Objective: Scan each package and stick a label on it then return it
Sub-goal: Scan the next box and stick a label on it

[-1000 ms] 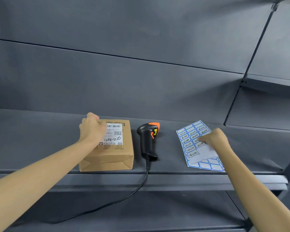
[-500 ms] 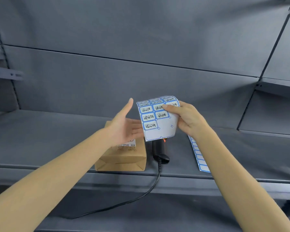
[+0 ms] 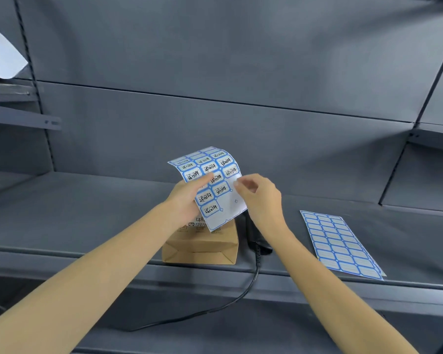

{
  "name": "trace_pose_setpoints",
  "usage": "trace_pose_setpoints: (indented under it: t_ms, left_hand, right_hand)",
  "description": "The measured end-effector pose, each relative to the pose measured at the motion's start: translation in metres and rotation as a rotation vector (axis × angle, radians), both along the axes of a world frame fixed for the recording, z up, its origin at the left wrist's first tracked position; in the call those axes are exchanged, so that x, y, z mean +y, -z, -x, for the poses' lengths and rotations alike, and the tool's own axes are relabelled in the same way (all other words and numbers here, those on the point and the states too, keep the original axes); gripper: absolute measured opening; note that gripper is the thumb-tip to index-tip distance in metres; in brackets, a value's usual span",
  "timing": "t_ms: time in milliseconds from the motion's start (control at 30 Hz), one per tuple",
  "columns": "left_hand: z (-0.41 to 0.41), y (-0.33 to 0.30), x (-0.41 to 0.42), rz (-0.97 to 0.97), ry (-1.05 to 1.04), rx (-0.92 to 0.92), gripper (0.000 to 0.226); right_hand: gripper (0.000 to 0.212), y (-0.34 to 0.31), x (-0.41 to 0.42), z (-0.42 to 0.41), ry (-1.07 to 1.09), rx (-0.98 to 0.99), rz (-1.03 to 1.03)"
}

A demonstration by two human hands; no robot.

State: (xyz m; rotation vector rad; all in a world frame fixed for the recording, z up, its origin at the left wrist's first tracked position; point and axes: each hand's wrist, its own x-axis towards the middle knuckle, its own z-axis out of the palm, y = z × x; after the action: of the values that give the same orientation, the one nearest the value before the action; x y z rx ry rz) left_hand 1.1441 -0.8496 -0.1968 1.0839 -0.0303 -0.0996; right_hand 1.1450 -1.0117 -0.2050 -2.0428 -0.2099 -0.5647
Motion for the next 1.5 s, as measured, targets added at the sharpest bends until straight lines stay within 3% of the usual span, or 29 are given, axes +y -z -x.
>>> trace_pose_setpoints:
  t_ms: [233,567,700,833,1000,1167,1500]
  left_hand:
    - [0.003,-0.004,-0.010,0.020,-0.033,-0.046,0.035]
    - [0.000,0.001,-0.011,0.004,-0.126,-0.028,0.036]
    - [-0.001,0.003,-0.011,-0.007,-0.136,-0.029,0.037]
    - [-0.002,0.004,-0.010,-0.007,-0.114,-0.043,0.034]
    - [-0.003,0.005,-0.008,0.000,-0.105,-0.061,0.030]
    - [-0.003,0.005,-0.007,0.000,-0.115,-0.032,0.034]
    - [-0.002,0.006,-0.006,-0.007,-0.109,-0.015,0.031]
  right_hand:
    - [0.029,0.004,0.014,-0.001,-0.006,0.014,-0.048]
    - [0.015,0.001,0.018,-0.003,0.045,-0.014,-0.001]
    - [0.021,0.000,0.018,-0.006,0.008,0.032,-0.023]
    - [0.012,-0.001,0.019,-0.009,-0.052,0.073,-0.087]
    - [0.023,-0.002,0.016,-0.010,-0.063,0.102,-0.115]
    - [0.014,-0.002,0.014,-0.010,-0.069,0.122,-0.141]
    - [0.016,-0.004,0.010,-0.009,-0.123,0.165,-0.214]
